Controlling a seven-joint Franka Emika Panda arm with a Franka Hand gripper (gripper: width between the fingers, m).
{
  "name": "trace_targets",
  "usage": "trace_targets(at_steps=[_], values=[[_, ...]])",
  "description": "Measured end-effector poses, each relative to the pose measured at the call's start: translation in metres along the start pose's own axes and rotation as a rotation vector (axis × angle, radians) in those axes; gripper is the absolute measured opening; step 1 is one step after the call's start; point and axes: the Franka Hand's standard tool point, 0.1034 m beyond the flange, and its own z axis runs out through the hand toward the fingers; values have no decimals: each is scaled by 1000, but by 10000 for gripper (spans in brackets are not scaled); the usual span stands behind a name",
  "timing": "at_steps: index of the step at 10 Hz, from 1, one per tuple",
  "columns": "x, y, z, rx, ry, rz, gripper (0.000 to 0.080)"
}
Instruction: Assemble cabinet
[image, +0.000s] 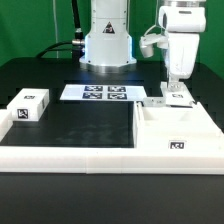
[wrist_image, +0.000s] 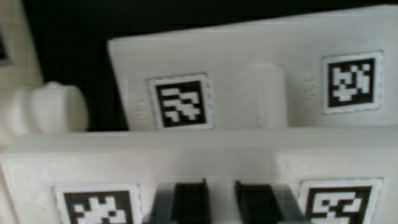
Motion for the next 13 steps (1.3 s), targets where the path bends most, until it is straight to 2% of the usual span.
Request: trace_targets(at_steps=[1, 4, 5, 8, 12, 13], values=[[-3, 4, -1, 2, -3, 7, 70], [-2, 2, 0, 5, -3, 12, 70], [10, 5, 1, 2, 1, 30, 70], [9, 10, 0, 10, -7, 39, 70], [1, 29, 1, 6, -5, 58, 70], [1, 28, 1, 6, -5, 59, 70]])
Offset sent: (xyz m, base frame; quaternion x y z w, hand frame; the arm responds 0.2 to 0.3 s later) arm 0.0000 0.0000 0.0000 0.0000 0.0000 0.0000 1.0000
